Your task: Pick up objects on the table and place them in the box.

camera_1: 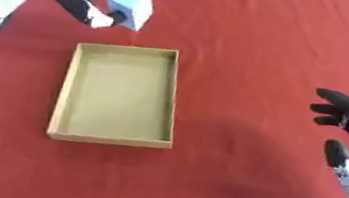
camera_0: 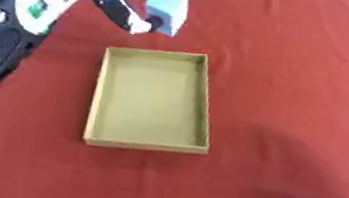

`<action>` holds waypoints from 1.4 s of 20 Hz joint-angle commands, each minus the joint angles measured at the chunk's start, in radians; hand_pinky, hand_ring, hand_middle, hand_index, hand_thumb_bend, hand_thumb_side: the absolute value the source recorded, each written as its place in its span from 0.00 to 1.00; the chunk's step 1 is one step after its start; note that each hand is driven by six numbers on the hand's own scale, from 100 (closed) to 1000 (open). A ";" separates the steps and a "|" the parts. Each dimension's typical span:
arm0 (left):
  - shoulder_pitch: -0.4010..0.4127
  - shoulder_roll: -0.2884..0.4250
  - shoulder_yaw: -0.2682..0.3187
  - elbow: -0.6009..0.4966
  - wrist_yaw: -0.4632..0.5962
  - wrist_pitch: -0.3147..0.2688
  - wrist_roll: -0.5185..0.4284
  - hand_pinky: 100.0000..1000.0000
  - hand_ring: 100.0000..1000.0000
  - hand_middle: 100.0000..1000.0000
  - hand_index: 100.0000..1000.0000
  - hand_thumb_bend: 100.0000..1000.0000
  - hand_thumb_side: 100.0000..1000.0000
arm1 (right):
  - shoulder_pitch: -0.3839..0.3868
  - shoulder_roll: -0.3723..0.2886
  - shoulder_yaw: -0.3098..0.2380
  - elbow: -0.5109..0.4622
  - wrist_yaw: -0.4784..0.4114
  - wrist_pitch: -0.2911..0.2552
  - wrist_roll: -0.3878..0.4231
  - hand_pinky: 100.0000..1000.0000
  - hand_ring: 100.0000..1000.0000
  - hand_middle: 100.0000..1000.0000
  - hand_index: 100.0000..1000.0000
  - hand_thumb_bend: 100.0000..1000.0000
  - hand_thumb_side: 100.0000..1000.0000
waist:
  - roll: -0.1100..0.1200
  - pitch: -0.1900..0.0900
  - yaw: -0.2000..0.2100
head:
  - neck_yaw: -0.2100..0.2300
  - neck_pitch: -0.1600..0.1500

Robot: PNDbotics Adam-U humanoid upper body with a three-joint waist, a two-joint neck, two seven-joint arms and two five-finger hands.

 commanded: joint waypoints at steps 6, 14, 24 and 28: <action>0.037 0.026 -0.069 -0.040 -0.029 -0.023 -0.039 0.59 0.48 0.51 0.78 0.13 0.15 | -0.010 -0.009 -0.012 -0.011 -0.010 0.003 -0.005 0.75 0.85 0.93 0.99 0.00 0.76 | -0.008 -0.015 0.000 | -0.004 -0.006; 0.092 0.024 -0.095 -0.044 -0.058 -0.034 -0.049 0.64 0.57 0.62 0.81 0.13 0.26 | -0.011 -0.007 -0.013 -0.011 -0.011 0.004 -0.006 0.75 0.85 0.93 0.99 0.00 0.76 | -0.009 -0.014 0.001 | -0.005 -0.007; 0.177 0.085 -0.051 -0.171 -0.045 -0.018 0.014 0.72 0.69 0.74 0.85 0.31 0.65 | -0.012 -0.006 -0.015 -0.011 -0.011 0.007 -0.008 0.75 0.85 0.93 0.99 0.00 0.77 | -0.011 -0.016 0.012 | -0.009 -0.011; 0.237 0.121 0.018 -0.256 0.022 0.030 0.052 0.70 0.62 0.68 0.84 0.08 0.50 | -0.011 -0.005 -0.016 -0.010 -0.012 0.009 -0.010 0.75 0.85 0.93 0.99 0.00 0.77 | -0.014 -0.016 0.017 | -0.010 -0.013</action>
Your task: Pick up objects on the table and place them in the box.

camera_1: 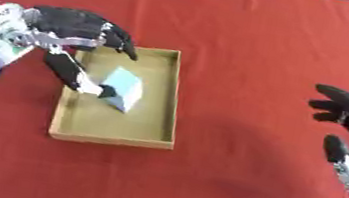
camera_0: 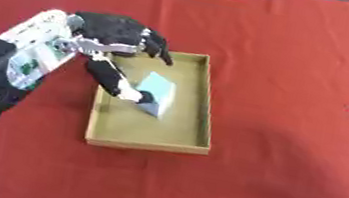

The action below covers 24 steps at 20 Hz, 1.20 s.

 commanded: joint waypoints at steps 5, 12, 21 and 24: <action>0.141 0.071 0.194 -0.201 0.236 0.132 0.083 0.68 0.58 0.63 0.84 0.00 0.57 | -0.008 -0.010 -0.012 -0.011 -0.011 0.004 -0.004 0.75 0.85 0.93 0.99 0.00 0.77 | -0.014 -0.012 0.021 | -0.007 -0.012; 0.349 -0.014 0.371 -0.360 0.545 0.201 0.182 0.67 0.54 0.58 0.82 0.00 0.66 | -0.008 -0.006 -0.018 -0.015 -0.018 0.005 -0.016 0.75 0.85 0.93 0.99 0.00 0.78 | -0.028 -0.005 0.050 | -0.009 -0.011; 0.470 -0.217 0.448 -0.391 0.654 0.302 0.263 0.66 0.53 0.56 0.80 0.00 0.77 | -0.014 0.012 -0.016 -0.018 -0.086 0.018 -0.017 0.75 0.84 0.92 0.98 0.00 0.78 | -0.043 -0.004 0.079 | 0.027 -0.002; 0.484 -0.254 0.453 -0.387 0.646 0.320 0.258 0.66 0.53 0.56 0.80 0.00 0.79 | -0.016 0.015 -0.017 -0.018 -0.105 0.023 -0.015 0.74 0.84 0.92 0.98 0.00 0.78 | -0.045 -0.003 0.082 | 0.033 0.003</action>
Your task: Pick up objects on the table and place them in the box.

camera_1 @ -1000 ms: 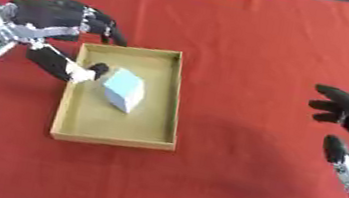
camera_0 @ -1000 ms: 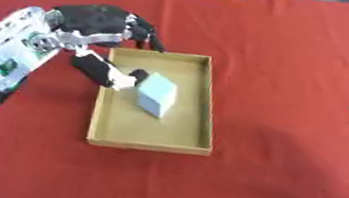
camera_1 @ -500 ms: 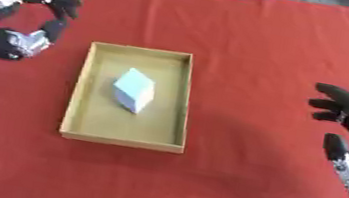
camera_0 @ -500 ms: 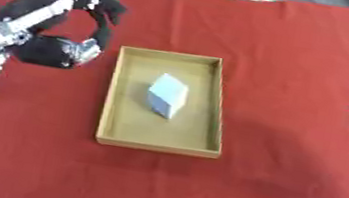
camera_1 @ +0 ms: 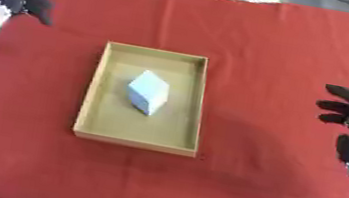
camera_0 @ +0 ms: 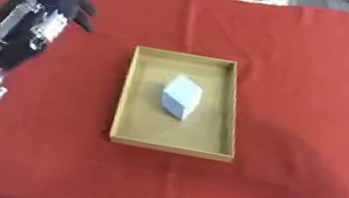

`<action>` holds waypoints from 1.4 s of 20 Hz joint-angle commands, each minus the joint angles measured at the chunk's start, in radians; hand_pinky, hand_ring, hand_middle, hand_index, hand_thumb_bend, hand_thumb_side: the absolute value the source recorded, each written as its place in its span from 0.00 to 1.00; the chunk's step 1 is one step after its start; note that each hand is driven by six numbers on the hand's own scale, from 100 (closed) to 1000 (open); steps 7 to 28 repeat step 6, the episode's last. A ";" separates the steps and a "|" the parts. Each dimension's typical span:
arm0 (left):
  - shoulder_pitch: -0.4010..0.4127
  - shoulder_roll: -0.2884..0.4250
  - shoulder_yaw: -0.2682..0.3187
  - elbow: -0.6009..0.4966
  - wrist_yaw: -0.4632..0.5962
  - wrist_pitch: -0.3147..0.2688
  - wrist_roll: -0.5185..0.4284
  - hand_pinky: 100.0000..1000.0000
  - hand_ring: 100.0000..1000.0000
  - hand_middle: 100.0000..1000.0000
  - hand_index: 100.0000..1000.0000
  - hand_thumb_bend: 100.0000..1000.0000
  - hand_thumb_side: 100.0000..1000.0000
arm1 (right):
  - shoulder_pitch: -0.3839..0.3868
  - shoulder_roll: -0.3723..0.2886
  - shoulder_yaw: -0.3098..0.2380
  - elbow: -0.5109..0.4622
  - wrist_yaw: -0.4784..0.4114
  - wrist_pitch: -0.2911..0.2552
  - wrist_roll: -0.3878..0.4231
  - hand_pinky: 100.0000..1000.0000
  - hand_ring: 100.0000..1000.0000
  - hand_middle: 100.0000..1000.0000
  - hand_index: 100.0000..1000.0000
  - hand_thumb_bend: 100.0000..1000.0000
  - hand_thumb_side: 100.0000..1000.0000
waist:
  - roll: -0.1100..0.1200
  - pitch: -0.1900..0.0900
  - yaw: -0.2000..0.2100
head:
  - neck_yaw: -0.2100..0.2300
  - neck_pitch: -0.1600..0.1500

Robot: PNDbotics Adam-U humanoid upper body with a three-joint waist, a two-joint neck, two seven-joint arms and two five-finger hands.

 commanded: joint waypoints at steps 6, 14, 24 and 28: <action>0.010 -0.052 0.020 -0.012 -0.014 0.026 -0.004 0.66 0.53 0.56 0.81 0.00 0.80 | -0.007 -0.001 -0.014 -0.018 -0.046 0.018 0.002 0.74 0.84 0.91 0.98 0.00 0.79 | 0.003 -0.012 0.001 | 0.002 0.007; 0.010 -0.052 0.020 -0.012 -0.014 0.026 -0.004 0.66 0.53 0.56 0.81 0.00 0.80 | -0.007 -0.001 -0.014 -0.018 -0.046 0.018 0.002 0.74 0.84 0.91 0.98 0.00 0.79 | 0.003 -0.012 0.001 | 0.002 0.007; 0.010 -0.052 0.020 -0.012 -0.014 0.026 -0.004 0.66 0.53 0.56 0.81 0.00 0.80 | -0.007 -0.001 -0.014 -0.018 -0.046 0.018 0.002 0.74 0.84 0.91 0.98 0.00 0.79 | 0.003 -0.012 0.001 | 0.002 0.007; 0.010 -0.052 0.020 -0.012 -0.014 0.026 -0.004 0.66 0.53 0.56 0.81 0.00 0.80 | -0.007 -0.001 -0.014 -0.018 -0.046 0.018 0.002 0.74 0.84 0.91 0.98 0.00 0.79 | 0.003 -0.012 0.001 | 0.002 0.007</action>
